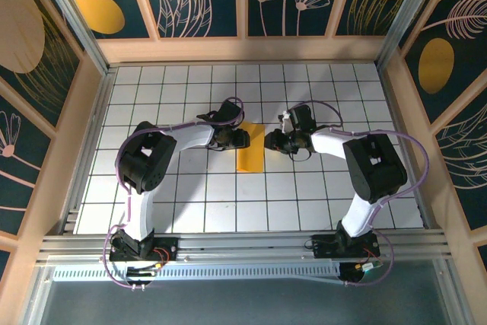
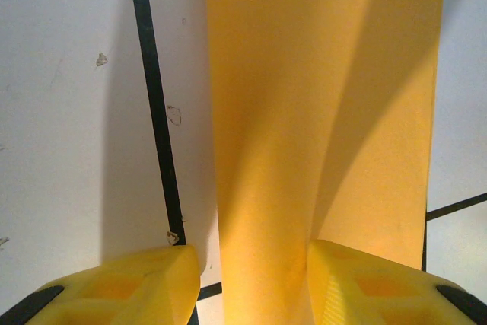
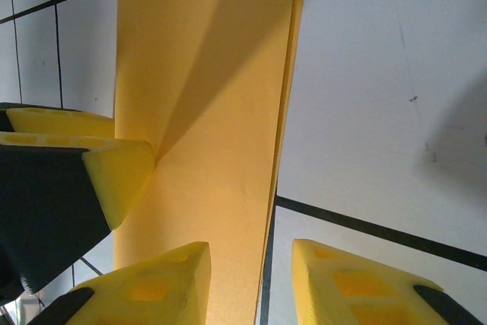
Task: Fold a paper plane with a square sheet of paper (fold left side to right side)
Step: Hold the square sheet of paper at the center of the table.
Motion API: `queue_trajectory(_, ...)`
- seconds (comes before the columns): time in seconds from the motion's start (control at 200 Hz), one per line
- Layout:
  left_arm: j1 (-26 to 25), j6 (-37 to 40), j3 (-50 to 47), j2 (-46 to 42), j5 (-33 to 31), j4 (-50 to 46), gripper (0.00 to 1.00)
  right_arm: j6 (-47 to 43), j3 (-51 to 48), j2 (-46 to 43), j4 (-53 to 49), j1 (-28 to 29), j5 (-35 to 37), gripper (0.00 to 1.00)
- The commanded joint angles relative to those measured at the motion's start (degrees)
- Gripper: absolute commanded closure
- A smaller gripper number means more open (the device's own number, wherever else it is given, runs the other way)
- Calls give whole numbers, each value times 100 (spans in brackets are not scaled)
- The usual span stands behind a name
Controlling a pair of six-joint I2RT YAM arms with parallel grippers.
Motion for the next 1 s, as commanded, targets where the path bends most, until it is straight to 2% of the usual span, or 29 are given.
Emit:
queue_trajectory(0.0, -123, 144, -208, 823, 37, 101, 55, 7, 134, -6, 117, 46, 78, 66)
queue_trajectory(0.52, -128, 63, -200, 843, 46, 118, 55, 64, 155, 77, 174, 71, -104, 67)
queue_trajectory(0.721, -127, 64, -212, 857, 47, 114, 55, 156, 253, 286, 343, 165, -394, 78)
queue_trajectory(0.846, -127, 58, -208, 849, 52, 118, 55, 180, 371, 469, 403, 268, -462, 92)
queue_trajectory(0.996, -129, 61, -208, 841, 55, 118, 55, 180, 441, 667, 402, 299, -460, 96)
